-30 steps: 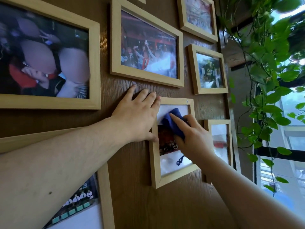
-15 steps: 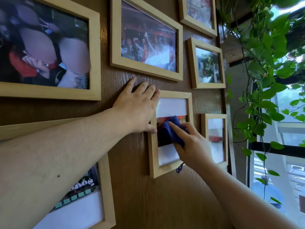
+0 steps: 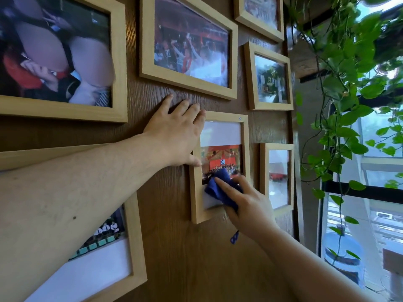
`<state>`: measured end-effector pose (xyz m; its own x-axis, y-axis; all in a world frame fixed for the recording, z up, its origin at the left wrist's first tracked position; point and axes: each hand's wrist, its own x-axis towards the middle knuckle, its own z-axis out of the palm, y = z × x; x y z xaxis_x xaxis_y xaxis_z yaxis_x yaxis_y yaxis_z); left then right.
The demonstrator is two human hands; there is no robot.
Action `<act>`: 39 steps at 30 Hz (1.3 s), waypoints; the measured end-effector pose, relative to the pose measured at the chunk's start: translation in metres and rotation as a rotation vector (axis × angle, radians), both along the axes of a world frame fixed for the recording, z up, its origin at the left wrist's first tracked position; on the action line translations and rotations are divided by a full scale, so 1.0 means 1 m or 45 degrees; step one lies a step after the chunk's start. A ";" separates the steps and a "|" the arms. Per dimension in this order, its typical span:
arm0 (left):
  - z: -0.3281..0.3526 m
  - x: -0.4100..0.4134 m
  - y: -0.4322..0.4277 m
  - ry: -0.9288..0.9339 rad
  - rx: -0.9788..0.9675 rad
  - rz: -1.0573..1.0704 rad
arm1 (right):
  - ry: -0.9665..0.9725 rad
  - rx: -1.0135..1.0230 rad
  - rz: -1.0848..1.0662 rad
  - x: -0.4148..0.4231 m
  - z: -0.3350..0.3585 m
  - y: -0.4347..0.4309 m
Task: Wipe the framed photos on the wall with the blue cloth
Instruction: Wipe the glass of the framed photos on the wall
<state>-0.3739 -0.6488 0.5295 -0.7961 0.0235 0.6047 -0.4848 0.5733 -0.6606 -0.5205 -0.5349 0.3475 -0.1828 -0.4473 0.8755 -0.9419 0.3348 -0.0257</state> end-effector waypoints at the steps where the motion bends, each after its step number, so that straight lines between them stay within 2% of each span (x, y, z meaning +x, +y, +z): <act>1: 0.000 0.000 0.000 -0.003 0.001 0.002 | -0.017 -0.025 -0.050 -0.008 -0.001 0.003; 5: 0.001 0.000 0.000 -0.012 0.010 -0.001 | -0.273 -0.125 -0.244 -0.036 -0.007 0.014; 11: 0.000 0.000 -0.001 0.002 0.003 0.003 | -0.507 -0.194 -0.078 -0.020 -0.012 0.001; 13: 0.000 0.000 0.000 -0.001 0.009 0.014 | -0.491 -0.153 0.002 -0.008 -0.015 -0.001; 16: -0.001 0.000 0.002 0.004 0.008 0.024 | -0.430 -0.014 0.270 0.011 -0.014 -0.001; 19: -0.001 0.001 0.003 0.009 0.002 0.038 | -0.337 0.129 0.332 0.014 -0.004 0.003; 24: -0.001 0.001 0.004 0.002 -0.003 0.058 | -0.174 0.318 0.153 -0.002 0.000 0.021; 32: -0.002 0.000 0.006 0.001 0.028 0.076 | -0.006 0.424 -0.306 -0.035 0.007 0.047; 39: -0.021 0.005 0.010 -0.056 -0.026 -0.041 | 0.097 0.479 -0.448 -0.021 0.022 0.079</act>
<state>-0.3689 -0.6386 0.5085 -0.8206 0.0614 0.5681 -0.4365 0.5744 -0.6925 -0.5415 -0.4561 0.3691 -0.3207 -0.6567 0.6825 -0.7654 0.6041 0.2216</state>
